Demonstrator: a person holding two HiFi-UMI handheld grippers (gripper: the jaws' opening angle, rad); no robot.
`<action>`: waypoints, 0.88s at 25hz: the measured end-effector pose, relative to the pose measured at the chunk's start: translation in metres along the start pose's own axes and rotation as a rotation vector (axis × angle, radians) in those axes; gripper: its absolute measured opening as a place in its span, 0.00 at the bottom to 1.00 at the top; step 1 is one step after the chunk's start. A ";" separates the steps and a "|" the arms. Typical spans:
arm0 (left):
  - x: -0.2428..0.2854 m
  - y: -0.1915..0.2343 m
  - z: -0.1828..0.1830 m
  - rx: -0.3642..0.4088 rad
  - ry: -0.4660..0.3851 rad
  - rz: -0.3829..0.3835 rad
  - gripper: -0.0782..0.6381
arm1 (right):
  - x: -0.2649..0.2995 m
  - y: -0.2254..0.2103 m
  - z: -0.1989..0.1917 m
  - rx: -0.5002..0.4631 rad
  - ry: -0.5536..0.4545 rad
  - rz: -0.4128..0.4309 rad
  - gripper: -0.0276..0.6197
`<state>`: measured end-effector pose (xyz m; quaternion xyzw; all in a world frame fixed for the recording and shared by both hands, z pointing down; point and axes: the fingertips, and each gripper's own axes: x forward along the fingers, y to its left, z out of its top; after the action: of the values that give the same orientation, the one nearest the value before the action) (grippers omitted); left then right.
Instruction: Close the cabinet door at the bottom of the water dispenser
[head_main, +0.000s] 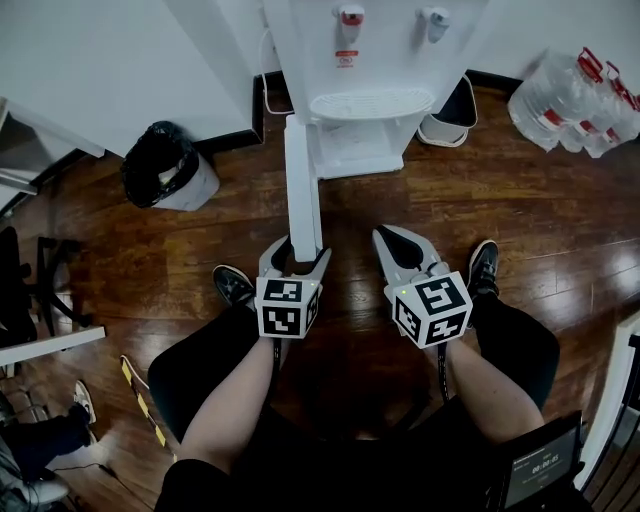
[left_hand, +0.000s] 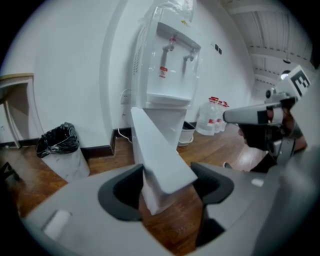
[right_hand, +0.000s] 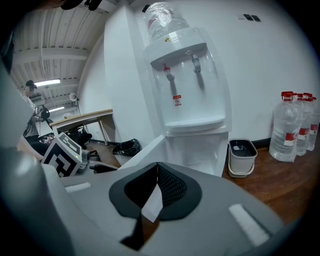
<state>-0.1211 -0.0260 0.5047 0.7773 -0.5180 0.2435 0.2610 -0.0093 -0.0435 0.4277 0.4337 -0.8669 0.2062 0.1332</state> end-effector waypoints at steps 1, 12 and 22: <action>0.001 -0.003 0.001 0.001 -0.013 0.001 0.55 | -0.003 0.001 -0.001 0.000 0.000 0.005 0.05; 0.015 -0.053 0.014 -0.133 -0.011 -0.082 0.56 | -0.024 -0.017 -0.060 0.047 0.150 0.008 0.05; 0.038 -0.090 0.046 -0.066 -0.042 -0.179 0.51 | -0.014 -0.041 -0.086 0.123 0.237 -0.026 0.07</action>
<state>-0.0194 -0.0532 0.4811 0.8165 -0.4596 0.1854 0.2962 0.0363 -0.0146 0.5074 0.4247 -0.8252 0.3073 0.2105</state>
